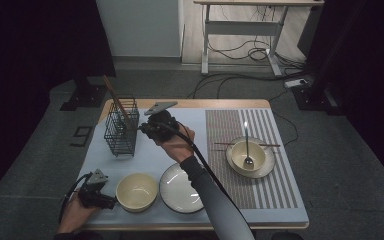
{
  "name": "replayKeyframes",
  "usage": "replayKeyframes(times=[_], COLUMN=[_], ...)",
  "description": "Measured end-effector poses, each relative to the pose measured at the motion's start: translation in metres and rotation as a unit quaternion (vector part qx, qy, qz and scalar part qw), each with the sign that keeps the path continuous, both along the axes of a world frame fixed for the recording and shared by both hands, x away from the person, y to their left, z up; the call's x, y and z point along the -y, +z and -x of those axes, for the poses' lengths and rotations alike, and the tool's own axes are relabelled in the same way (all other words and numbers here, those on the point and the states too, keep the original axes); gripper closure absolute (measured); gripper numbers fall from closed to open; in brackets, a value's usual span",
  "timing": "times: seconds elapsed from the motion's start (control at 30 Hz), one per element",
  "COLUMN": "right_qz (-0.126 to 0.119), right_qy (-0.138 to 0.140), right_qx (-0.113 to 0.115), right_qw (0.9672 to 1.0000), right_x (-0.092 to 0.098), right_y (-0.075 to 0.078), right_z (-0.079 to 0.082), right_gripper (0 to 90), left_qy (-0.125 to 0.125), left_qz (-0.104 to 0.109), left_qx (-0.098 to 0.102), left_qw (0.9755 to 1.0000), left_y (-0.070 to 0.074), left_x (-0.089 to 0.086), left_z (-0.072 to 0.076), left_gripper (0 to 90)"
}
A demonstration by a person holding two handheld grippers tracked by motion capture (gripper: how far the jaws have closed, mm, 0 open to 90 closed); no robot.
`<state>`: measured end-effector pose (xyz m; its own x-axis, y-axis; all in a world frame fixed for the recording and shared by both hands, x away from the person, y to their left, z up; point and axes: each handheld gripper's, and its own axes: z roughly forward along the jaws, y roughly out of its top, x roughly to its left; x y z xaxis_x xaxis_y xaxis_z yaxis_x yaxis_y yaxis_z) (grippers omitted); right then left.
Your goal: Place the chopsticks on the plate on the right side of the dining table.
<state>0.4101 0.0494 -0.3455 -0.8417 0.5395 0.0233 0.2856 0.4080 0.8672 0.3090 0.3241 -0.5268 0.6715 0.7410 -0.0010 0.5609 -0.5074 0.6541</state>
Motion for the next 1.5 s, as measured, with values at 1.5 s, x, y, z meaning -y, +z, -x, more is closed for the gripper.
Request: replayKeyframes(times=[1.5], right_qz=[-0.073], right_qy=[0.004], right_qx=[-0.037], right_qw=[0.9967], right_x=[0.136], right_y=[0.029], right_z=[0.031], right_gripper=[83.2], left_qy=[0.067], left_qz=[0.07], left_qx=[0.036], left_qw=[0.9946], left_y=[0.048], left_x=[-0.03], left_z=[0.0], left_gripper=[3.2])
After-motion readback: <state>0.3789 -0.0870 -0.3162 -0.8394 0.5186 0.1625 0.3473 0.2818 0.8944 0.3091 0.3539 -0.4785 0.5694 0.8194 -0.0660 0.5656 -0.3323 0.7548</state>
